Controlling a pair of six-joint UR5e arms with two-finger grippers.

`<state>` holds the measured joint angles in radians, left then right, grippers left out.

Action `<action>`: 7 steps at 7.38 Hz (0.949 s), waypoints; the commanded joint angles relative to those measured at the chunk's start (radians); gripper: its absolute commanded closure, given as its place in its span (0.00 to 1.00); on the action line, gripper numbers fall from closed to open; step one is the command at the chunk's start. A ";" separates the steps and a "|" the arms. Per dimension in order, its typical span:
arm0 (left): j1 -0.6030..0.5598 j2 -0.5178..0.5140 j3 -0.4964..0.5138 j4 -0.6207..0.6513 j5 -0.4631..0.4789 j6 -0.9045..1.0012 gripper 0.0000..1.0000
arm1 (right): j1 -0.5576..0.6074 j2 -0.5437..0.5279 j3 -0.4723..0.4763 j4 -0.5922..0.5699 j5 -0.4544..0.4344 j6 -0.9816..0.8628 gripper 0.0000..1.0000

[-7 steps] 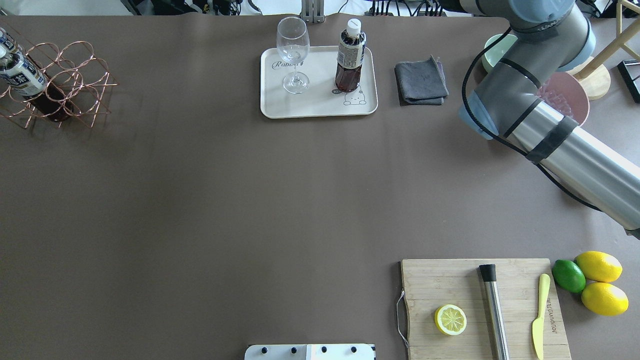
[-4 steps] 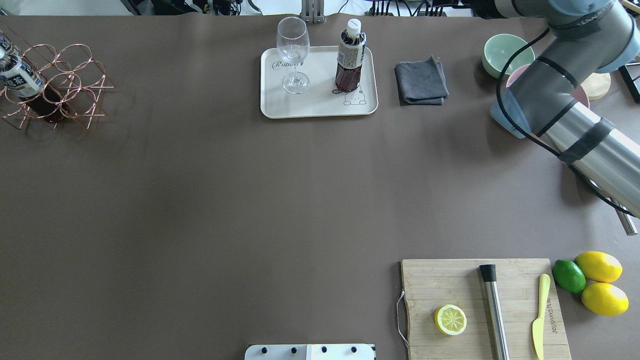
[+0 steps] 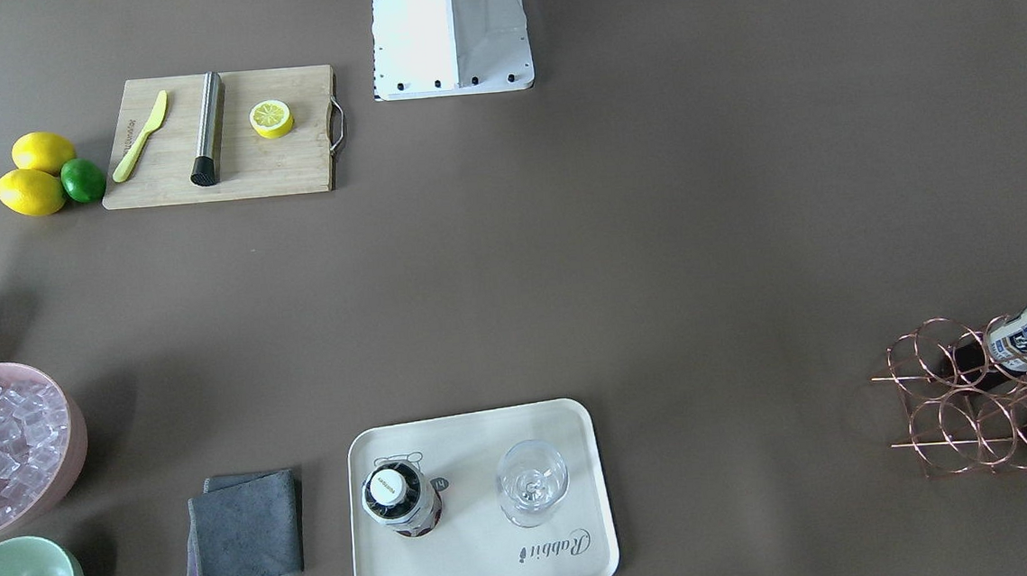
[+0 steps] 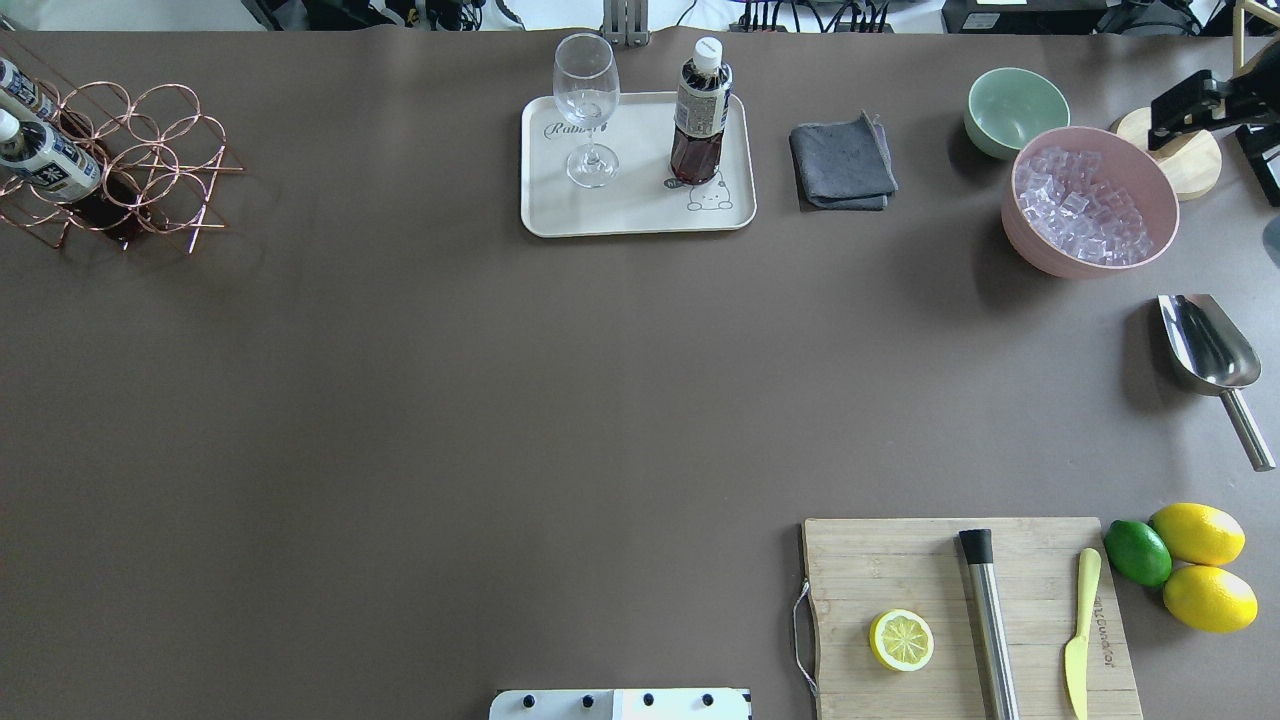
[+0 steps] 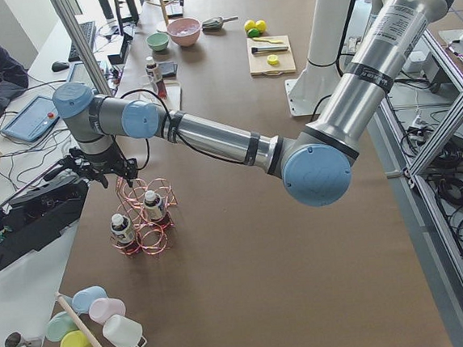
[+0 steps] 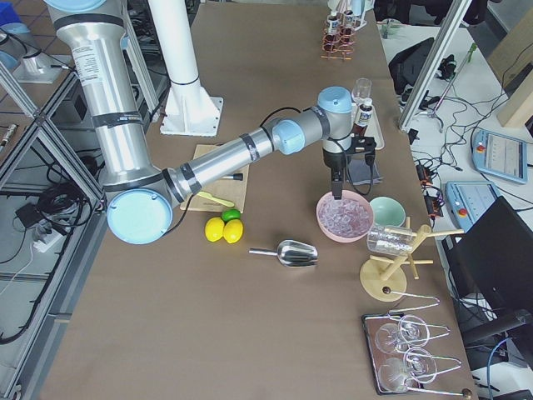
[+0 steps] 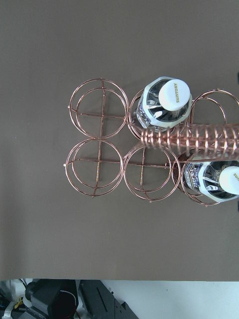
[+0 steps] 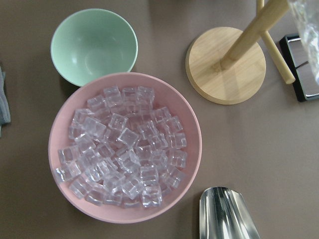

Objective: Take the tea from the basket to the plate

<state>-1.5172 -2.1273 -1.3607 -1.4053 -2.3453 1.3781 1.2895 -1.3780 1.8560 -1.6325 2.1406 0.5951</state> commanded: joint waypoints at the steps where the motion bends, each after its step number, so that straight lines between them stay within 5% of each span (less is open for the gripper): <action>1: -0.020 0.009 -0.005 0.019 -0.002 -0.031 0.02 | 0.182 -0.187 0.019 -0.073 0.172 -0.342 0.00; 3: -0.073 0.084 -0.005 0.017 -0.095 -0.320 0.02 | 0.217 -0.277 -0.059 -0.054 0.223 -0.468 0.00; 5: -0.081 0.159 -0.082 0.016 -0.106 -0.768 0.02 | 0.217 -0.271 -0.180 0.115 0.228 -0.448 0.00; 7: -0.080 0.249 -0.166 0.016 -0.094 -0.963 0.02 | 0.217 -0.276 -0.181 0.117 0.229 -0.440 0.00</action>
<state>-1.5961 -1.9471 -1.4672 -1.3897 -2.4445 0.6134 1.5056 -1.6491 1.6915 -1.5390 2.3690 0.1495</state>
